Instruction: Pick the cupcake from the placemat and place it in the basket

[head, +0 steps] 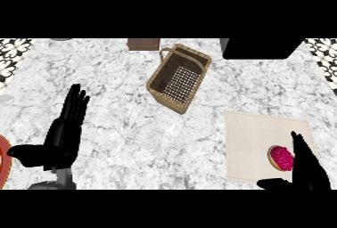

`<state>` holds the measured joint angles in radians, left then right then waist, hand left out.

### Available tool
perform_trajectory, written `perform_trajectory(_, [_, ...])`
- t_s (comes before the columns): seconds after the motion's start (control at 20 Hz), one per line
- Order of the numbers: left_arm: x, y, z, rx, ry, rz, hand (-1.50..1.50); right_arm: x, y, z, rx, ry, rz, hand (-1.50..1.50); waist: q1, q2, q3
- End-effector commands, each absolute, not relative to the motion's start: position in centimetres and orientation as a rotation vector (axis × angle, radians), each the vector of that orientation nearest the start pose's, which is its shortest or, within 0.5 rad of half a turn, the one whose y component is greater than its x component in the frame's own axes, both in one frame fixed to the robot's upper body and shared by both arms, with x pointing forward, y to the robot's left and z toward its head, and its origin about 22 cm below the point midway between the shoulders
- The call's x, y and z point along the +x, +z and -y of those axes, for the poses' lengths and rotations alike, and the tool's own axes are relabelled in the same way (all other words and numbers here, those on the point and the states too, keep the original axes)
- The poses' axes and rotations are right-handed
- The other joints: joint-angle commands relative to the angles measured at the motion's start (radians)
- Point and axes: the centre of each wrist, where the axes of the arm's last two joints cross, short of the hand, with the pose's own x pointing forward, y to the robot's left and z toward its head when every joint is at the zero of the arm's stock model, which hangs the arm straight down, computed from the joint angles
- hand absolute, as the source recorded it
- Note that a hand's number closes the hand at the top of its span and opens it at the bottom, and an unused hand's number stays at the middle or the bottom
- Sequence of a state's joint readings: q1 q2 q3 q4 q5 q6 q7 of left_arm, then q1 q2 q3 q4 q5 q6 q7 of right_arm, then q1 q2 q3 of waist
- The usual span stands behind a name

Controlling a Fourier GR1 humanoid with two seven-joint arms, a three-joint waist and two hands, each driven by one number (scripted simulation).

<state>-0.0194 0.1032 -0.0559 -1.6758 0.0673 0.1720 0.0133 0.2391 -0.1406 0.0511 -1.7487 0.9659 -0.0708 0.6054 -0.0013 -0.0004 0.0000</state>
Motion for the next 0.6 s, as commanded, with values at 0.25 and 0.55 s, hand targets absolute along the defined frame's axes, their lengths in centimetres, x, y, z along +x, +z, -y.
perform_trajectory(0.25, [23.6,3.1,-22.8,0.09,0.057,1.668,0.0,20.1,0.1,27.8,-0.983,0.544,0.824,1.5,0.002,0.0,0.0])
perform_trajectory(0.55, [22.9,3.3,-23.5,0.099,0.045,1.684,0.0,19.8,-2.8,27.6,-1.026,0.671,0.834,1.5,0.004,0.0,0.0])
